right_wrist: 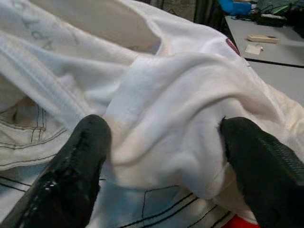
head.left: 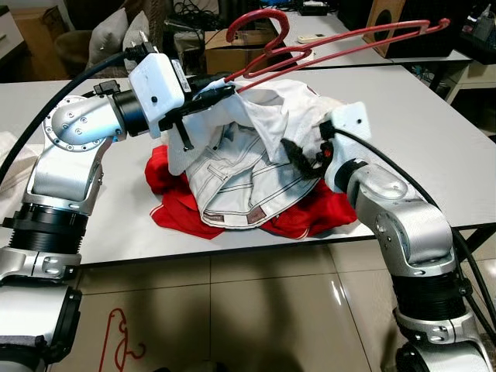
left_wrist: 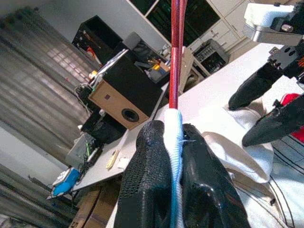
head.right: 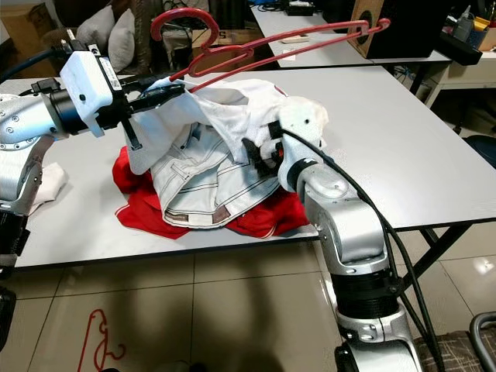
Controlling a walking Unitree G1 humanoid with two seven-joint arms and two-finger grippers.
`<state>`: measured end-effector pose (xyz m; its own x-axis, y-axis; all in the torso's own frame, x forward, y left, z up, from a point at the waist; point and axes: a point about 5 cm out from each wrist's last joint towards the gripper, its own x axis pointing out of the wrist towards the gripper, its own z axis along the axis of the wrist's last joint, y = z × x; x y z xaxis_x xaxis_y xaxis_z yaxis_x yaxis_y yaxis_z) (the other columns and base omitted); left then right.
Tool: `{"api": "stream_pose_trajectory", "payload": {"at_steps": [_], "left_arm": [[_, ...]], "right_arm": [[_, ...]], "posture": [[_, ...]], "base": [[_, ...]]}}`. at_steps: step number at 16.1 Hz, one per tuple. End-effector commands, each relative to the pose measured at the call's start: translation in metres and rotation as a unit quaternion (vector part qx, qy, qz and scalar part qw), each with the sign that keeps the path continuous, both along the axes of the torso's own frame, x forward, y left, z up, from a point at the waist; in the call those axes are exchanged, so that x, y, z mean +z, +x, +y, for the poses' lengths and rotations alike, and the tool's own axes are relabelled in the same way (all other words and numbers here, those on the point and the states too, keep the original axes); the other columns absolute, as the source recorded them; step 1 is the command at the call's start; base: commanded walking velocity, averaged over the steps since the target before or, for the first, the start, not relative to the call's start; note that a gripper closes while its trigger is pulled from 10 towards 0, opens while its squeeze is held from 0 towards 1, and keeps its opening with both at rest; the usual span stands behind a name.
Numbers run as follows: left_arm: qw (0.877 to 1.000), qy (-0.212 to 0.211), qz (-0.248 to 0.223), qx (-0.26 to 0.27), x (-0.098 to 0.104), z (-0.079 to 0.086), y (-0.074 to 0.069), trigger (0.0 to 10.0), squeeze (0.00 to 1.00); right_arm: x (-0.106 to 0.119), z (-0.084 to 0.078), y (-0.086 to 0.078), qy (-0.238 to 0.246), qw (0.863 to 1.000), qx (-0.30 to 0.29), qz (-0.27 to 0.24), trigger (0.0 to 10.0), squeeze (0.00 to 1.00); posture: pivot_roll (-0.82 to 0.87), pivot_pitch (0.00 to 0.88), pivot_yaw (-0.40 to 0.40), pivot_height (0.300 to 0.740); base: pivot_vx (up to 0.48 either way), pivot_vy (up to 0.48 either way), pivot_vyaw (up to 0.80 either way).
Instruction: Hang hanger
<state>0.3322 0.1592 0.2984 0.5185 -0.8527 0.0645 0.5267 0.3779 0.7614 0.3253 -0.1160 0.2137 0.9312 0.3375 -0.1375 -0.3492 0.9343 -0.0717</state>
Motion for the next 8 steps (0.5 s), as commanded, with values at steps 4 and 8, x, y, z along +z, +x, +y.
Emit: {"api": "stream_pose_trajectory", "payload": {"at_steps": [4, 8], "left_arm": [[1.0, 0.006, -0.019, -0.009, 0.01, -0.005, -0.005, 0.0, 0.0], [1.0, 0.004, -0.022, -0.005, 0.012, -0.005, -0.004, 0.0, 0.0]], "right_arm": [[0.003, -0.004, 0.005, -0.021, 1.0, -0.008, -0.009, 0.0, 0.0], [-0.006, -0.006, 0.005, -0.093, 0.996, 0.014, 0.009, 0.0, 0.0]], "posture": [[-0.02, 0.0, 0.038, 0.74], [-0.02, 0.0, 0.032, 0.74]], "base": [[0.0, 0.0, 0.0], [0.0, 0.0, 0.0]]}}
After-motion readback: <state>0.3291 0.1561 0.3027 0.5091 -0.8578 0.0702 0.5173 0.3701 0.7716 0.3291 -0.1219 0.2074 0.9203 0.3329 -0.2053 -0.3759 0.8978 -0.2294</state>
